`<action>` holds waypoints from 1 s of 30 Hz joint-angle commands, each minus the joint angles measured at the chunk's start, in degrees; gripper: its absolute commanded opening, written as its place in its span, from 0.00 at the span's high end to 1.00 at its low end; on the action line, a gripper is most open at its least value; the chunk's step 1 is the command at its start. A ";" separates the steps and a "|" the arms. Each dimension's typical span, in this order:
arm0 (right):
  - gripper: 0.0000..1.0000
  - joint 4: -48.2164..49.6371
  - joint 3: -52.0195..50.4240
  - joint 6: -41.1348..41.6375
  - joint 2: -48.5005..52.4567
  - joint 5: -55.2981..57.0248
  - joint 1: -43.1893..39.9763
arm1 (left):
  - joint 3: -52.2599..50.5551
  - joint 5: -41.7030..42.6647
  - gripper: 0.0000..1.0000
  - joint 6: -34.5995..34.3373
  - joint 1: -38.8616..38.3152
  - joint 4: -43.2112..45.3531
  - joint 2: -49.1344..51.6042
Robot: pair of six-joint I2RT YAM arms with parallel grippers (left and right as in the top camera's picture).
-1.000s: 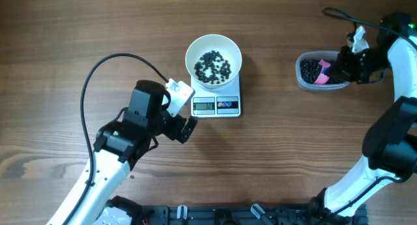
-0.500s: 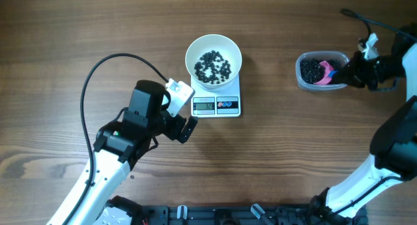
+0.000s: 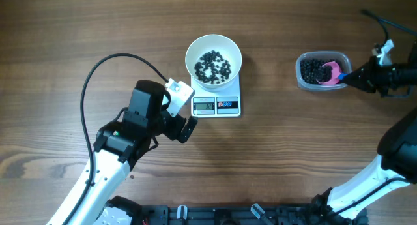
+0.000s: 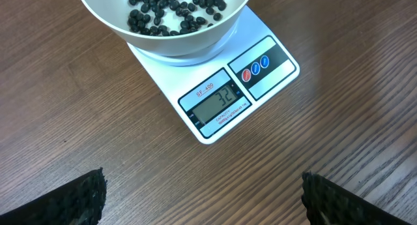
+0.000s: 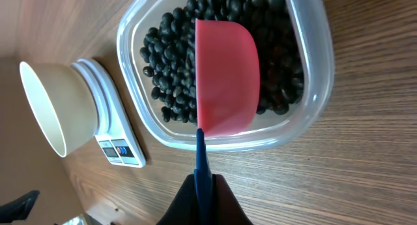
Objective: Scoop item into bowl and weigh 150g on scale
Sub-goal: 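Lift the filled scoop and carry it over the white bowl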
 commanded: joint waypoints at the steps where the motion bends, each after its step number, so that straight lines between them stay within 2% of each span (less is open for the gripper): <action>1: 0.96 -0.90 -0.68 -2.58 0.81 -1.62 -1.55 | -0.22 0.28 0.00 0.50 0.24 0.00 0.22; 6: 0.96 -1.77 -0.68 -5.03 -0.13 -2.49 -1.73 | -0.22 0.28 0.00 0.50 0.24 -0.02 0.22; 18: 0.96 -1.73 -0.68 -4.94 -6.62 -2.51 -1.73 | -0.22 0.28 0.00 0.50 0.24 -0.02 0.22; 30: 0.96 -2.86 -0.66 -3.58 -11.89 -9.84 -0.07 | -0.22 0.28 0.00 0.50 0.24 -0.02 0.22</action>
